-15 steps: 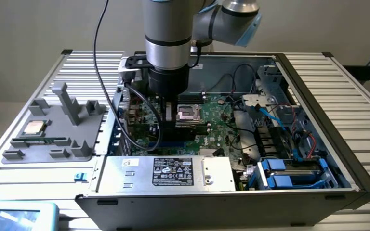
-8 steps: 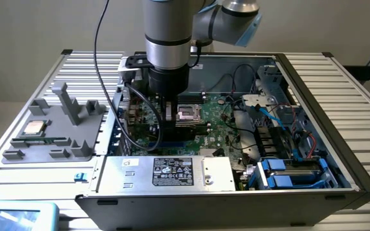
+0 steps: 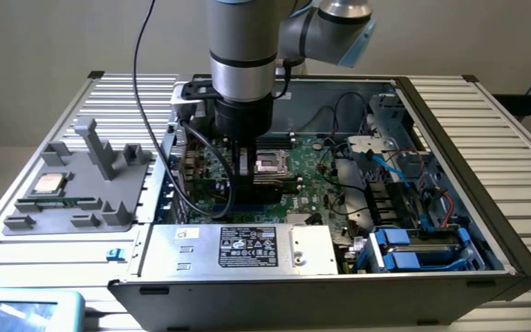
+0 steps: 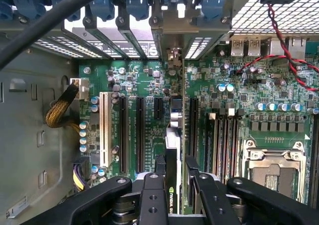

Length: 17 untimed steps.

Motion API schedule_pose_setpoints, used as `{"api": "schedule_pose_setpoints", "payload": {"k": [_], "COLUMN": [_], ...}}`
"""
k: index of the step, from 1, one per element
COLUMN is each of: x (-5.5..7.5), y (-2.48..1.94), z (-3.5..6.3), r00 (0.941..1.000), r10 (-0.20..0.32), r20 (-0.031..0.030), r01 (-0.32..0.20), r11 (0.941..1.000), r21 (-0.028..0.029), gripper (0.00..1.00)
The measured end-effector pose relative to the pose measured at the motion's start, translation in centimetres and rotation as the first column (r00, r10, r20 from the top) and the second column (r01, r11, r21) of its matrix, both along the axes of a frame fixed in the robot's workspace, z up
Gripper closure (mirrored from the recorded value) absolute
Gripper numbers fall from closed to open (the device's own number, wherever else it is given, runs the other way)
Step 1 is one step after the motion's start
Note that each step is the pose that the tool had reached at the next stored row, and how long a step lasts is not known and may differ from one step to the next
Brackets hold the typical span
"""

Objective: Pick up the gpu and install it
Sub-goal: 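Insert the gpu into the slot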

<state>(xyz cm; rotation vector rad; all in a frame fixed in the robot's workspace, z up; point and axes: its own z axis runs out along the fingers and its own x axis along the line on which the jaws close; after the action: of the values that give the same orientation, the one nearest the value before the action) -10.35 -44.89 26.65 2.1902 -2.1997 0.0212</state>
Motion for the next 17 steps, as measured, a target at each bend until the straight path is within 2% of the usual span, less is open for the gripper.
{"api": "schedule_pose_setpoints", "payload": {"k": [17], "x": [-0.01], "y": [-0.02], "z": [-0.01], "r00": [1.0], "r10": [-0.008], "r20": [0.0], "r01": [0.008], "r11": [1.0], "r21": [0.0], "gripper": [0.75]}}
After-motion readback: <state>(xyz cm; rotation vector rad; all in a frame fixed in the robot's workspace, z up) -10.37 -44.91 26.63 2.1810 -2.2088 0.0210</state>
